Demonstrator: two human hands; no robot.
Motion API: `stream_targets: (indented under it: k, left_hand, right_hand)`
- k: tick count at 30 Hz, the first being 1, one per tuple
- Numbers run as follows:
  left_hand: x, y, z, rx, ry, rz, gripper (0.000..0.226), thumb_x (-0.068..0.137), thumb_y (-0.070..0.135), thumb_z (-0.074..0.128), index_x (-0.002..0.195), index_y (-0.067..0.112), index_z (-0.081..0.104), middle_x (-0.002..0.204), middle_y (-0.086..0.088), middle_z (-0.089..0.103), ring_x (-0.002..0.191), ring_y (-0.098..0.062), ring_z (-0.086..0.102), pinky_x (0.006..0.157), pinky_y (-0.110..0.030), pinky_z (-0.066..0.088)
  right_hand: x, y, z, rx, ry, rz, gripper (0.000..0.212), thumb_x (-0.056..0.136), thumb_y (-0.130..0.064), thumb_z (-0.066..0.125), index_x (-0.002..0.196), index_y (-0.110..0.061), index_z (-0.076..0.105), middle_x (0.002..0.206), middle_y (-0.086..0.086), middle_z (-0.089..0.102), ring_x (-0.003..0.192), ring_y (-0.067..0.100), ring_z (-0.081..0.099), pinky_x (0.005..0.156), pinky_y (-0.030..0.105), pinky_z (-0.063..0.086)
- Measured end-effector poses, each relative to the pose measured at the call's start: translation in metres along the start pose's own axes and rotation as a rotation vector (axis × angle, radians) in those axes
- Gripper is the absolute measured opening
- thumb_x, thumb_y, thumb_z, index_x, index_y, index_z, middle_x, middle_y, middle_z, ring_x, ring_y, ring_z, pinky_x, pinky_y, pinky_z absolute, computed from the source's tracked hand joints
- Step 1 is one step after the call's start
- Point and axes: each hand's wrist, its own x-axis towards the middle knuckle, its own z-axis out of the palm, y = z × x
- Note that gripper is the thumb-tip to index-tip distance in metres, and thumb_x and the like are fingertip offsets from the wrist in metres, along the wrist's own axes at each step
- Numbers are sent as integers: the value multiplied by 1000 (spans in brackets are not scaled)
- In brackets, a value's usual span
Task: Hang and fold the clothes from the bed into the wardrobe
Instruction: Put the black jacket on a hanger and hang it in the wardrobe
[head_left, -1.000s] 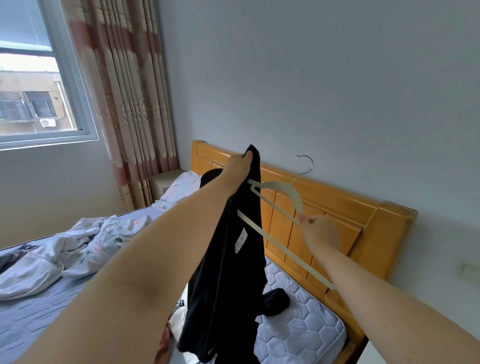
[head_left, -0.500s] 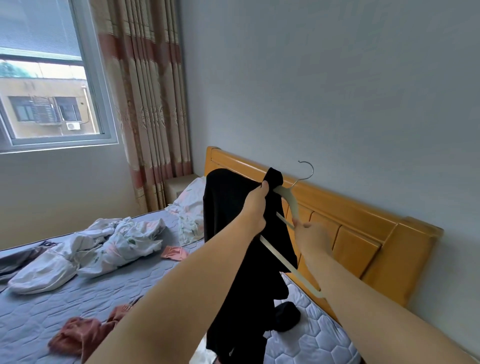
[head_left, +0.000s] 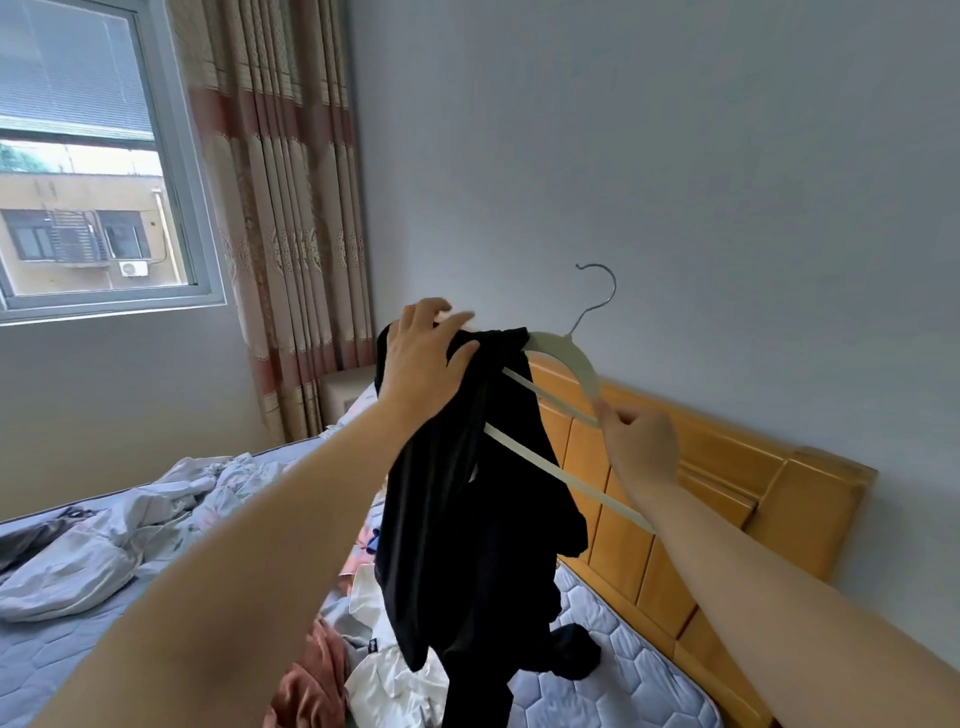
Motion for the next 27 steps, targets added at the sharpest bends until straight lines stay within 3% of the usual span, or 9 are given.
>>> stream_targets:
  k: [2,6,10,11,15,17,20,24,27]
  left_hand:
    - [15,-9,-10,238,-234,125,44,94,36,52,135,21,47,131,-4,50,130,-26,38,111,-46,19]
    - [24,-6,-20,230,-396,83,14,97,21,46,96,13,58,82,3,54,92,-27,59,82,-40,48]
    - [18,0,-15,129,-473,12,24,96,25,49,99,9,66,92,-7,67,91,-27,60,84,-42,49]
    - [18,4,-13,126,-493,10,25,95,27,50,99,8,67,93,-8,67,90,-27,59,83,-41,49]
    - [20,27,-4,128,-552,36,26,93,28,53,96,6,67,91,-11,66,88,-27,60,80,-38,49]
    - [21,37,0,90,-552,33,25,91,28,57,95,6,68,92,-11,67,87,-25,61,82,-39,50]
    - [20,48,4,48,-552,12,24,87,30,62,90,7,69,86,-10,67,80,-22,60,80,-39,51]
    - [18,55,7,20,-547,9,29,86,28,64,99,2,68,96,-13,68,89,-25,61,82,-37,49]
    - [15,61,12,20,-520,15,27,88,27,63,99,3,69,96,-13,68,90,-26,60,81,-36,47]
  right_hand:
    - [5,0,-1,-18,3,-59,53,94,-47,51,51,-16,51,39,-8,41,37,5,38,39,20,27]
    - [16,-1,-8,-106,-45,-91,49,93,-46,52,64,-9,63,48,-5,47,49,9,45,50,30,36]
    - [31,-27,-19,-103,-192,-119,31,90,-40,59,109,-15,60,93,-6,58,89,13,54,70,22,41]
    - [31,-35,-18,-127,-143,-164,33,90,-40,59,114,-17,58,100,-6,57,92,11,53,74,22,41]
    - [8,-68,-10,-275,337,-722,24,90,-27,58,70,-13,56,64,-2,51,59,11,45,56,19,33]
    - [8,-74,-1,-486,110,-841,17,90,-25,61,86,-9,64,79,3,60,73,17,54,64,21,39]
    - [22,-77,-1,-835,-276,-613,33,92,-36,57,119,-18,57,113,2,60,109,23,50,91,34,39]
    - [29,-75,-2,-986,-239,-626,18,97,-30,51,109,-18,58,103,6,62,86,18,44,84,35,34]
    - [28,-76,6,-1113,-277,-567,20,98,-31,47,111,-19,56,106,4,61,100,24,50,92,44,34]
